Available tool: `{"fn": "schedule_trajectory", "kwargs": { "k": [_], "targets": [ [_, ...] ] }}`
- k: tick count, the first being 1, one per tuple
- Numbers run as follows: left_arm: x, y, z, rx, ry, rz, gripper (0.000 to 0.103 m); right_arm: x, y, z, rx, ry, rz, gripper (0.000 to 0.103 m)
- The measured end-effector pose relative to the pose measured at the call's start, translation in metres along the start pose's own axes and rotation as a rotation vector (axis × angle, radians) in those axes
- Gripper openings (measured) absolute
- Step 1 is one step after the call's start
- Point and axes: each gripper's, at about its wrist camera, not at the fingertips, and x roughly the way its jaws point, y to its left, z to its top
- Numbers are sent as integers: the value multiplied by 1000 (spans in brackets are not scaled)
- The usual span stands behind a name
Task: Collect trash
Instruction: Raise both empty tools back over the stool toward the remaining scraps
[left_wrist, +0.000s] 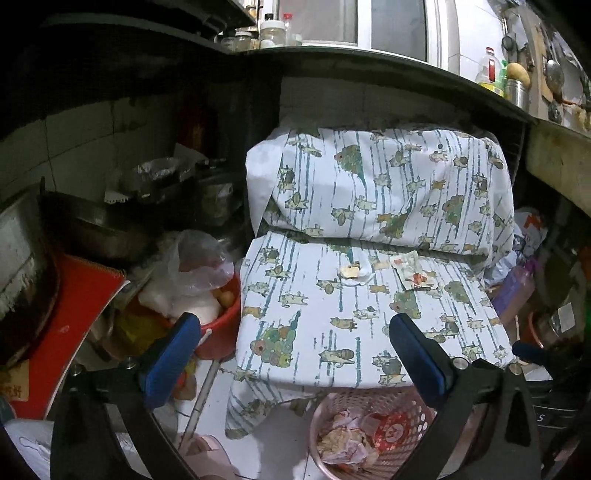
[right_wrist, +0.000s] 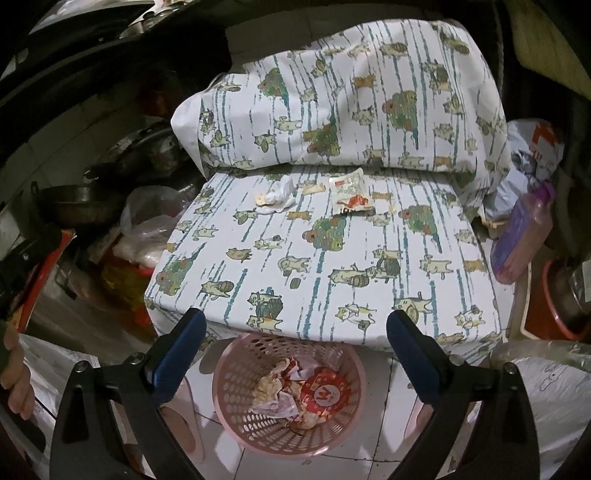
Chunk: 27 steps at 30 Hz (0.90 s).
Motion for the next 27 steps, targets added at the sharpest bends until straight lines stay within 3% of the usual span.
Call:
{"fn": "schedule_trajectory", "kwargs": {
  "k": [11,15,20,27],
  "targets": [
    [-4,-5,0,23,6,-29,103,-14,8,7,-9,-51,30,99],
    [-18,-10,6,47,-51,-35,103,-25,7,9,-6,-79,37,100],
    [-34,-20,24,60,-84,-64,103,-35,1,13,3,-105,34,100],
    [-31,-26,70,41,-51,-153,103,-41,-21,39,34,-58,19,100]
  ]
}}
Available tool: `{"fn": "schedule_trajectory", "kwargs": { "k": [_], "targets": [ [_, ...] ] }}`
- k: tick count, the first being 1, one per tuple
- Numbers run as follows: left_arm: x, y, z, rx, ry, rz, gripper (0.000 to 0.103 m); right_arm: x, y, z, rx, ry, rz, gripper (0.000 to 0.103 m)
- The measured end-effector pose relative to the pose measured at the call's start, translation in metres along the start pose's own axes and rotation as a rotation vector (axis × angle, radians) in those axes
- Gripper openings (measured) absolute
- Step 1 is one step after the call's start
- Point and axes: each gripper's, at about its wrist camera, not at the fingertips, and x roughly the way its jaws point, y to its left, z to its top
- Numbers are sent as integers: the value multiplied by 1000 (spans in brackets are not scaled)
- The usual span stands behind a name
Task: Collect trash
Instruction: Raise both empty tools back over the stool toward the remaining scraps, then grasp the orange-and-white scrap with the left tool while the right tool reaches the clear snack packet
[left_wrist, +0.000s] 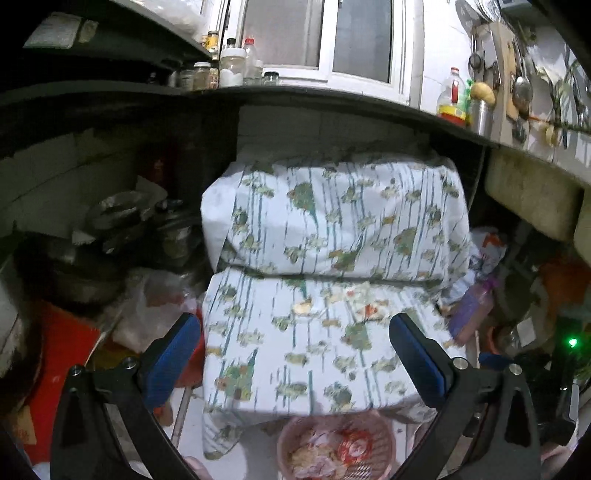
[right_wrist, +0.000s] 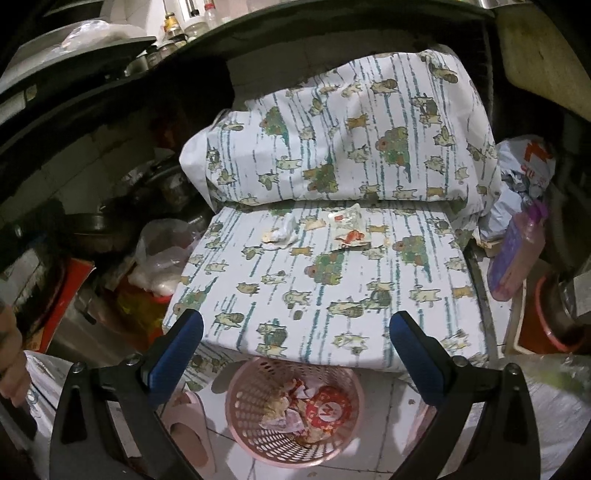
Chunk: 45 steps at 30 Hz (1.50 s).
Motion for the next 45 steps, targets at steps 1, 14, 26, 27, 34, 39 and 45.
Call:
{"fn": "schedule_trajectory", "kwargs": {
  "k": [1,14,26,27,34,39,45],
  "targets": [
    [3,-2,7,14,-7,7,103,-2,-4,9,4,-3,-4,100],
    [98,5,60,27,70,14,103,16,-40,164,24,-143,-45,103],
    [236,15,81,49,187,5,103,177,-86,177,235,134,-30,103],
    [253,15,81,56,207,-7,103,188,-89,178,243,154,-37,103],
    [341,20,59,64,380,-17,100,240,-95,188,243,246,-60,103],
    [377,33,30,-88,516,-89,96,258,-91,187,216,311,-60,103],
    [396,28,8,-121,588,-121,78,262,-98,188,313,340,17,103]
  ]
}}
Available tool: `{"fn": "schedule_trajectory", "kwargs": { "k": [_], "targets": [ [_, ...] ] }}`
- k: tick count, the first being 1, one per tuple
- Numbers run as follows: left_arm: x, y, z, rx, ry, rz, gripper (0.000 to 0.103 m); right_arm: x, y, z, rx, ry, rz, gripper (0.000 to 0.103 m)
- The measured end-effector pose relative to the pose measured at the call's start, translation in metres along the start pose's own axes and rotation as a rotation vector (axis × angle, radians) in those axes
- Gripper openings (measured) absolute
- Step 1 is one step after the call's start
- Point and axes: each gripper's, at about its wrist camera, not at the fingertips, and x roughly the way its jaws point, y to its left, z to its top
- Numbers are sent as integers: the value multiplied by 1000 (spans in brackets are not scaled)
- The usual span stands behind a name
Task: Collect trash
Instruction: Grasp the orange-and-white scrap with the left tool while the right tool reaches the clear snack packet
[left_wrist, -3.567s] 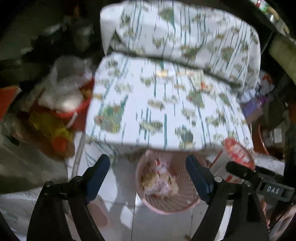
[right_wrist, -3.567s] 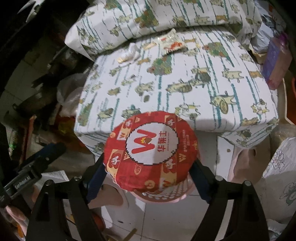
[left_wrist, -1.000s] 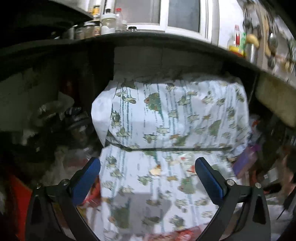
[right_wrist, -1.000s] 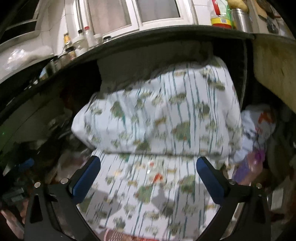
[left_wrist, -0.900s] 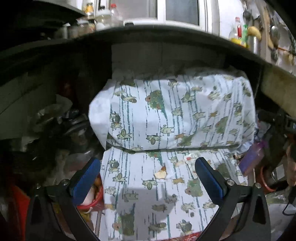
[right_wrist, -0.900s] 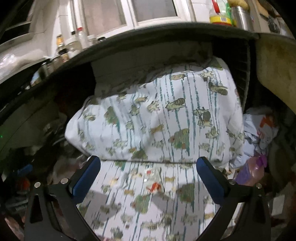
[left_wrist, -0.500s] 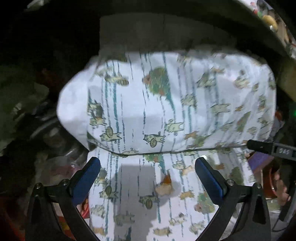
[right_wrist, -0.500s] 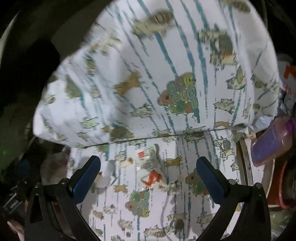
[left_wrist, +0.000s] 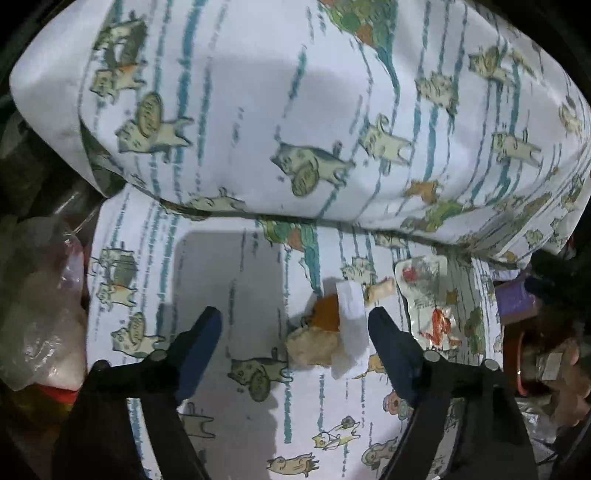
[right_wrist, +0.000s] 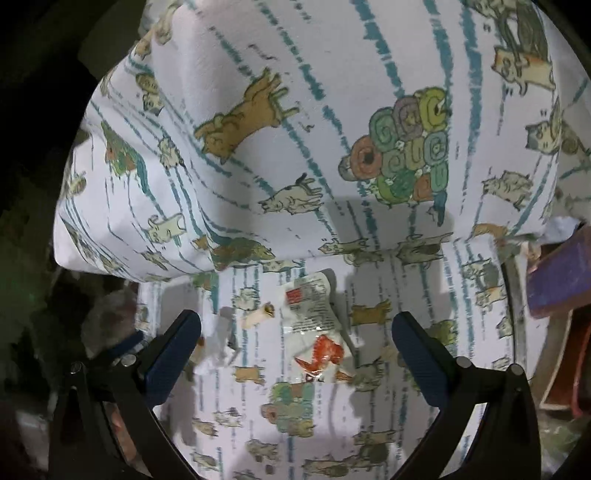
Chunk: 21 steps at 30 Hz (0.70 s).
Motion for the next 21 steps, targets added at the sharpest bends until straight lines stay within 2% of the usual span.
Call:
{"fn": "schedule_trajectory", "kwargs": {
  "k": [2,6,7,9,12,14,15,16,19,21],
  "targets": [
    [7,-7,-4,30,10,1,75,4,-3,2,17,9,-1,103],
    [25,-8,-9,5,85,-50,47,19,-12,2,72,52,-1,103],
    [29,-7,-10,-4,101,-60,43,22,-14,0,96,73,1,103],
    [37,-5,-12,-10,120,-91,43,24,-12,-2,115,110,-14,103],
    [46,1,-13,-62,148,-121,41,21,2,-3,37,105,15,103],
    [49,3,-13,-90,161,-151,25,19,10,-3,-9,94,6,103],
    [50,3,-13,-90,164,-155,14,19,11,-3,-20,90,3,103],
    [48,2,-13,-77,157,-150,9,20,11,-3,-22,92,-2,103],
    [31,-5,-10,-20,96,-96,4,24,5,-4,6,111,7,103],
    [20,-8,-8,4,68,-101,3,27,0,-4,26,116,11,103]
  ]
}}
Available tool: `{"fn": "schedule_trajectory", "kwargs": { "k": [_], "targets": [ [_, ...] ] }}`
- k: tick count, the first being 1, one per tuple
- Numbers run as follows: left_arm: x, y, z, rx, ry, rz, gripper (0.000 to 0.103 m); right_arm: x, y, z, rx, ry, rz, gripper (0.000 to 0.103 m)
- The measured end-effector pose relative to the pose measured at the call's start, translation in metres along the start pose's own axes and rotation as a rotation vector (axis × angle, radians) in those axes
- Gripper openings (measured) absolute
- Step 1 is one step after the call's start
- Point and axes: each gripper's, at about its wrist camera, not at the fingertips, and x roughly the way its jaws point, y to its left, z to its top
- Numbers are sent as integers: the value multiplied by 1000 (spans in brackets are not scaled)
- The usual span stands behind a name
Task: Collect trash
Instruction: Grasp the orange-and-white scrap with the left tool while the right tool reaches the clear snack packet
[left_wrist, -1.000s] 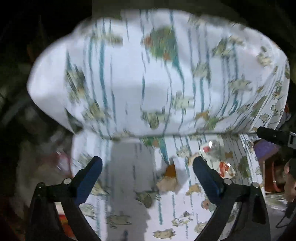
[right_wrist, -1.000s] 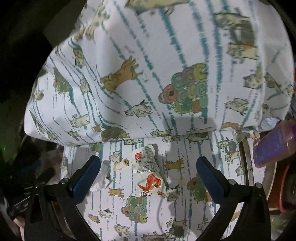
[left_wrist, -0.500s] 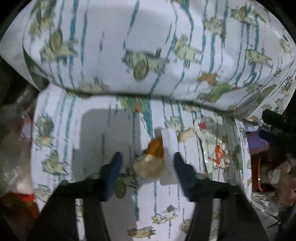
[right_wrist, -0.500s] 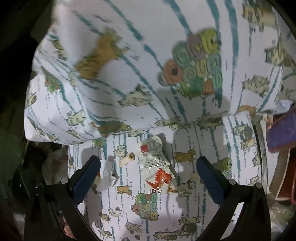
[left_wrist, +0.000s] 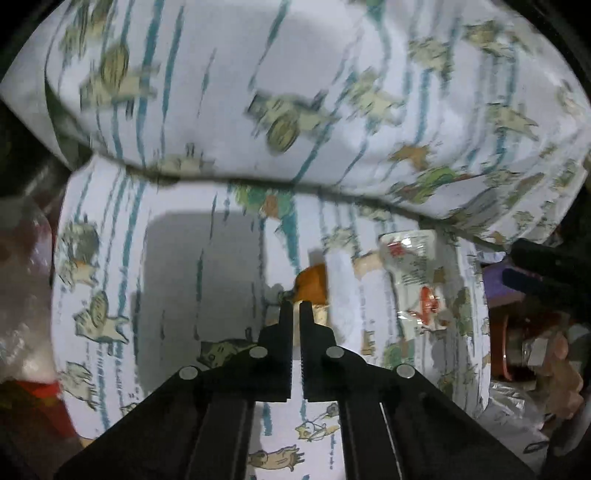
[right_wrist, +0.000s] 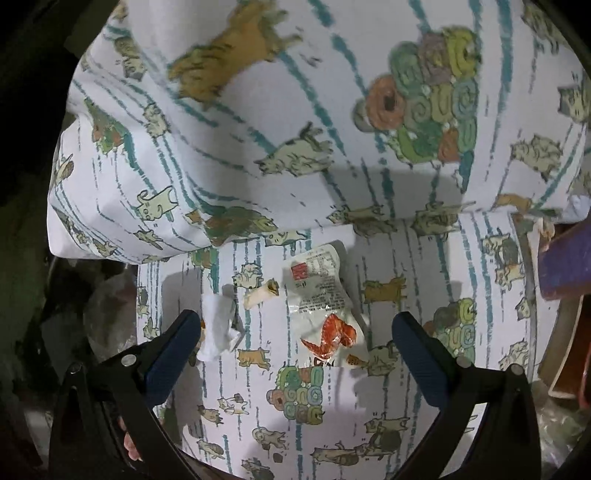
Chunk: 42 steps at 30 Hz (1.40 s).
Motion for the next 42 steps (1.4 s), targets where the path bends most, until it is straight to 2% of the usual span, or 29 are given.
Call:
{"fn": "schedule_trajectory", "kwargs": {
  "k": [3,6,9,13,15,17,19,20,21,24,25,29,31,33,35,38,40,42],
  "targets": [
    [-16,-6,2,31,-45,4,3,-1,-4,0,8,-5,-11,103],
    [-14,-4,4,40,-24,51,6,0,-4,-2,7,-4,-13,103],
    [4,3,3,8,55,31,35,3,-1,-4,-4,8,-9,103],
    [18,-4,0,56,72,139,37,6,1,-6,-19,22,-20,103],
    [22,-8,0,65,83,129,38,7,1,-6,-17,22,-18,103],
    [25,-14,1,64,91,101,44,6,0,-6,-12,21,-17,103],
    [28,-23,1,77,87,89,56,5,-2,-5,-8,20,-17,103],
    [30,-28,0,87,85,97,58,6,-3,-5,-8,22,-17,103],
    [32,-32,0,98,84,119,58,6,-3,-5,-8,25,-15,103],
    [45,-40,-1,117,121,253,58,6,-4,-5,-5,29,-13,103],
    [48,-40,-1,107,128,257,58,6,-4,-6,-6,30,-14,103],
    [50,-32,0,47,146,202,56,4,-4,-5,-22,26,-33,103],
    [46,-28,0,34,146,185,40,4,-4,-5,-34,25,-45,103],
    [40,-22,1,35,175,171,40,7,-5,-5,-38,32,-50,103],
    [29,-17,2,43,151,178,40,11,-5,-5,-43,43,-65,103],
    [12,-12,4,53,101,178,40,19,0,-6,-76,56,-106,103],
    [3,-8,3,48,84,172,31,30,8,-7,-139,70,-152,103],
    [-3,-1,3,41,80,176,31,47,17,-10,-226,88,-234,103]
  ]
}}
